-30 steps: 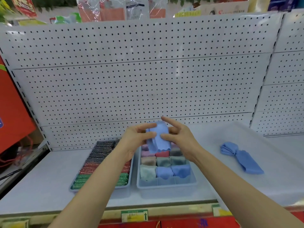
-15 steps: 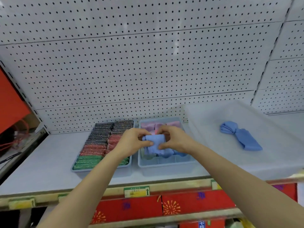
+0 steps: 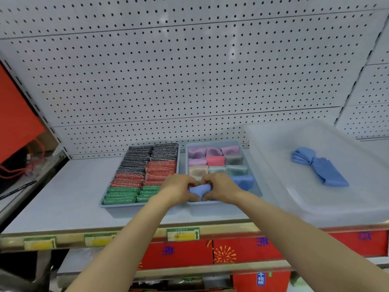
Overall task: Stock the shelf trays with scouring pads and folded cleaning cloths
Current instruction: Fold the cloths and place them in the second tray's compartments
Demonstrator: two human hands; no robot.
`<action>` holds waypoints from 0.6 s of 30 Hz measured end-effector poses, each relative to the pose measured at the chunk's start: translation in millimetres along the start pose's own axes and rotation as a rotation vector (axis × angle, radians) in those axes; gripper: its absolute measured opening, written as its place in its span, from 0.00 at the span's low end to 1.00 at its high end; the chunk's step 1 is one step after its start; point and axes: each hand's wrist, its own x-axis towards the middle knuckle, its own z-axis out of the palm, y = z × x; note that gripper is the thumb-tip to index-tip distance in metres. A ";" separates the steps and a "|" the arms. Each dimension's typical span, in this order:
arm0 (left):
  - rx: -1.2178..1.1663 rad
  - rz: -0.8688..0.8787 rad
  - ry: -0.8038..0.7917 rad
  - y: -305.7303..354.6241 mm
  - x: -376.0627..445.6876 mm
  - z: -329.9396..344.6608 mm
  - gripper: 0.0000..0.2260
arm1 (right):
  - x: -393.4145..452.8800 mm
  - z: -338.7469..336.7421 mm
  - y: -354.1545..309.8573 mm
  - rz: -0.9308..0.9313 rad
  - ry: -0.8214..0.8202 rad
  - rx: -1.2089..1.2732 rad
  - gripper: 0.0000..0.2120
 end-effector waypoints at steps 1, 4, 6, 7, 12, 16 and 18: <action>0.062 -0.001 -0.035 2.6 2.2 0.0 0.17 | 1.1 1.0 -0.2 -0.019 -0.010 -0.031 0.11; 0.164 -0.036 -0.080 9.0 6.9 -2.1 0.14 | 0.3 -2.6 -2.5 -0.061 -0.062 -0.089 0.08; 0.179 -0.041 -0.105 8.4 9.9 -2.8 0.12 | -1.1 -6.2 1.0 -0.045 -0.093 -0.066 0.05; 0.190 -0.036 -0.121 8.4 10.4 -3.3 0.11 | -2.0 -7.1 3.7 -0.033 -0.096 -0.054 0.05; 0.347 -0.024 -0.136 15.9 13.2 3.7 0.05 | -3.9 -3.5 7.5 0.002 -0.103 -0.069 0.06; 0.364 0.018 -0.202 17.4 15.7 0.8 0.09 | -7.6 -13.1 2.6 0.022 -0.166 -0.071 0.04; 0.333 0.041 -0.228 18.5 15.9 -12.2 0.13 | -15.1 -24.6 3.2 0.067 -0.151 0.011 0.13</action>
